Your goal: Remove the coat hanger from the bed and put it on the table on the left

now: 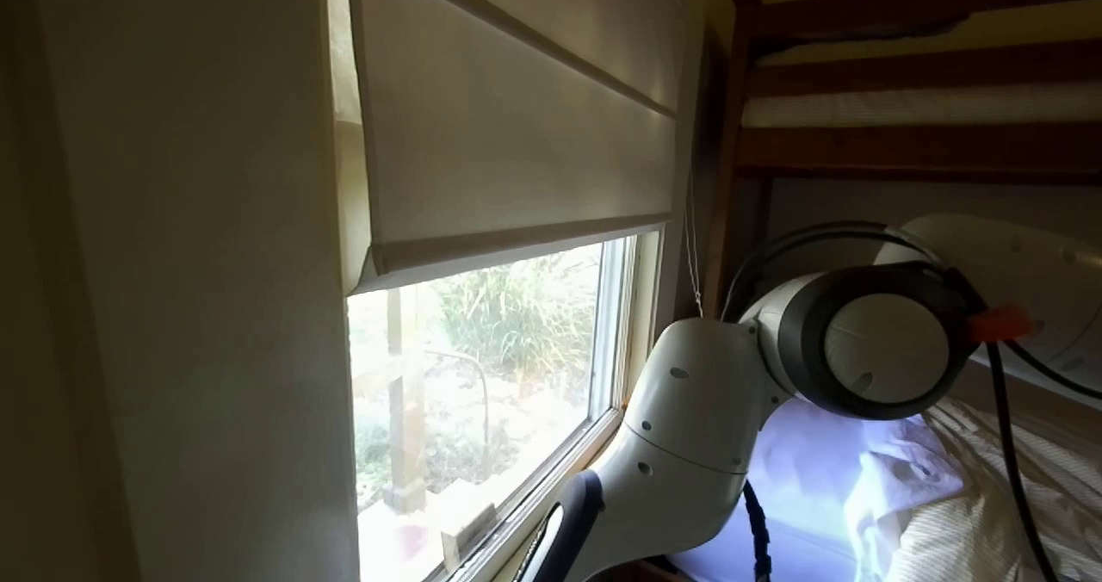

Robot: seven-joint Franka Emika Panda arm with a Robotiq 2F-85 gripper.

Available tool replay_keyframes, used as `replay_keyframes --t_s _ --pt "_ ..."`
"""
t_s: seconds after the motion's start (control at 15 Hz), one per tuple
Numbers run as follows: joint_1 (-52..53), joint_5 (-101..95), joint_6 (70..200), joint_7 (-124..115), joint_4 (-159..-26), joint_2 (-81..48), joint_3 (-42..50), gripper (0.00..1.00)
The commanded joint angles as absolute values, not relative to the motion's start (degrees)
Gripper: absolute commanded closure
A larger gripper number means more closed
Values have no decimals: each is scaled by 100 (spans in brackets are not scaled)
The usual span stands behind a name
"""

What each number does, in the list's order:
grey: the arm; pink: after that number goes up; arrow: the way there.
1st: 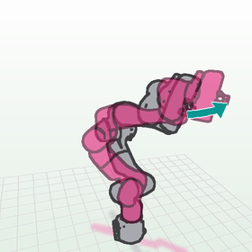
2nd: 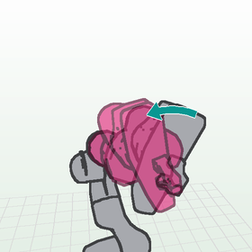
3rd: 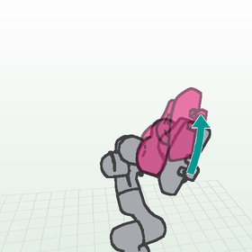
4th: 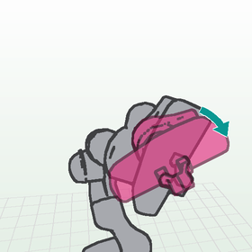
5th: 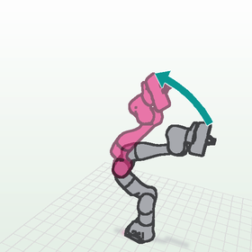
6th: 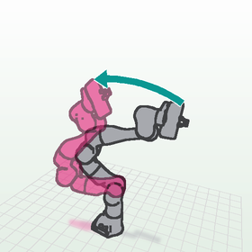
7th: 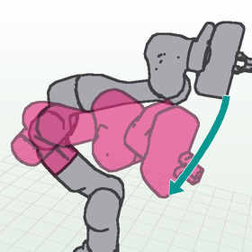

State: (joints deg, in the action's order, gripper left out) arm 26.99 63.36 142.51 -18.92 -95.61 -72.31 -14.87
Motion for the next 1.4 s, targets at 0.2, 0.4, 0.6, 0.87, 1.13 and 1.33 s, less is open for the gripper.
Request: replay_keyframes --t_s 0.2,0.4,0.6,0.87,1.13,1.33 --pt "2836 6210 14875 -2482 -9538 -7246 -1487 96" --pt "2953 6167 14998 -2605 -9565 -7198 -1432 99" --pt "3123 6112 15695 -2332 -9619 -7186 -1472 99" --pt "2896 6444 16938 -1446 -9595 -7369 -2071 99" --pt "2495 6906 18242 -152 -9435 -7677 -2922 99" --pt "1821 6839 19159 766 -9283 -8137 -3857 99"
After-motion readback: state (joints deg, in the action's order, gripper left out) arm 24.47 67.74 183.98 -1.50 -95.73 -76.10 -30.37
